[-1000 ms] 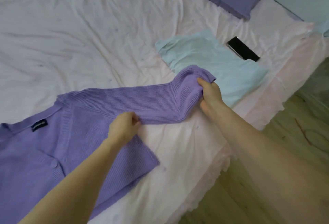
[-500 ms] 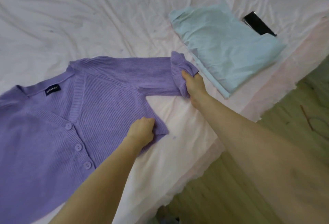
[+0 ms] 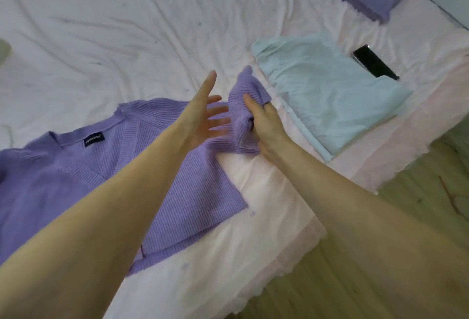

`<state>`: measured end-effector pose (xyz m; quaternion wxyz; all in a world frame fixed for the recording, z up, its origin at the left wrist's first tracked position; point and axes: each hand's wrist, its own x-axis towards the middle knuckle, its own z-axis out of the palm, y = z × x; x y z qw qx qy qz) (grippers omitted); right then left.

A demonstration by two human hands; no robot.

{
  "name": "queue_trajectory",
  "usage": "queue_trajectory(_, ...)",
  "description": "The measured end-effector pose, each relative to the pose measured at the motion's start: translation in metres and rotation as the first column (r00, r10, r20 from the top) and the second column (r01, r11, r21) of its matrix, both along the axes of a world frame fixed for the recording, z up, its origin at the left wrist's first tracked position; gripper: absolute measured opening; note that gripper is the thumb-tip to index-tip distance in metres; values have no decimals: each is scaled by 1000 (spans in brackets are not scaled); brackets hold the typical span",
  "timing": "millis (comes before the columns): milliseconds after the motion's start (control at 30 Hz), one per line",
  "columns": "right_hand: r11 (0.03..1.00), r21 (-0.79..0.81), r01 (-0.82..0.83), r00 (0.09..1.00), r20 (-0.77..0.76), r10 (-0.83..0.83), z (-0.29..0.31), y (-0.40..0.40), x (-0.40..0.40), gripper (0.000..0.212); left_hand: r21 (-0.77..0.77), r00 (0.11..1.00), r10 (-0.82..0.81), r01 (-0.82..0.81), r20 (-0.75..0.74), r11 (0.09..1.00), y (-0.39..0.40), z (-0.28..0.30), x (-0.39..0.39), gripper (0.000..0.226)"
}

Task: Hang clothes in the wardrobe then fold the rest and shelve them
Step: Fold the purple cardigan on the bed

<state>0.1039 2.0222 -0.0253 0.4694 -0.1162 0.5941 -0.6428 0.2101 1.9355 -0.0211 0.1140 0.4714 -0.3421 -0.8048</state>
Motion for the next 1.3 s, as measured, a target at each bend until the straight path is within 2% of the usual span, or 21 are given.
queue_trajectory(67,989,-27,-143,988,-58,142,18,-15,36,18,-121,997,-30,38,68,992,-9,15,9,52)
queue_trajectory(167,955,30,-294,924,-248,292,25,-39,91,24,-263,976,184,-148,120,953,-29,18,48,25)
queue_trajectory(200,927,51,-372,884,-287,370,27,-47,112,28,-292,957,270,-229,107,928,-39,15,73,16)
queue_trajectory(300,775,112,-622,718,-312,622,16,-60,166,39,-278,875,462,-412,147,868,-51,-2,155,11)
queue_trajectory(367,665,153,-731,596,-330,732,0,-61,202,27,-284,788,549,-479,278,831,-43,-19,213,10)
queue_trajectory(433,654,282,-702,492,-473,731,-22,-57,220,17,-290,726,522,-434,448,853,-27,-36,252,11)
queue_trajectory(500,640,434,-634,367,-559,743,-45,-51,239,21,-235,712,420,-350,563,907,-11,-54,290,16)
queue_trajectory(567,607,556,-568,253,-584,771,-62,-42,245,25,-187,720,359,-310,594,932,2,-69,310,6)
queue_trajectory(600,596,602,-532,193,-599,777,-68,-40,246,27,-185,716,354,-307,601,934,8,-76,317,10)
queue_trajectory(667,564,689,-455,62,-608,792,-82,-37,246,33,-223,715,349,-269,605,937,14,-88,325,53)
queue_trajectory(700,534,730,-427,0,-590,807,-86,-35,243,38,-266,692,322,-191,646,945,17,-91,324,71)
queue_trajectory(733,487,772,-409,-59,-555,830,-91,-34,243,43,-305,668,289,-97,686,947,20,-95,325,79)
queue_trajectory(800,379,844,-378,-171,-466,868,-96,-30,243,52,-376,642,309,-35,702,926,24,-95,326,62)
queue_trajectory(833,353,861,-365,-208,-445,871,-97,-29,241,55,-392,652,361,-105,666,914,23,-94,327,44)
queue_trajectory(900,342,869,-357,-228,-436,871,-100,-26,240,58,-253,697,443,-365,563,896,25,-92,335,8)
queue_trajectory(967,325,875,-358,-238,-422,875,-102,-24,241,62,-136,711,429,-431,558,892,32,-98,350,12)
queue_trajectory(1000,307,885,-349,-260,-406,876,-103,-23,239,65,-187,695,403,-369,595,911,34,-102,355,28)
queue_trajectory(1067,256,908,-332,-320,-363,875,-104,-21,240,72,-393,630,354,-82,692,916,42,-106,368,66)
queue_trajectory(1167,200,931,-305,-415,-319,852,-105,-19,235,82,-468,587,195,357,786,808,50,-105,363,91)
queue_trajectory(1233,196,937,-288,-467,-316,826,-106,-17,230,79,-499,571,189,454,799,739,51,-111,359,75)
queue_trajectory(1300,246,930,-273,-498,-355,791,-107,-16,227,69,-641,636,398,202,661,741,52,-113,361,30)
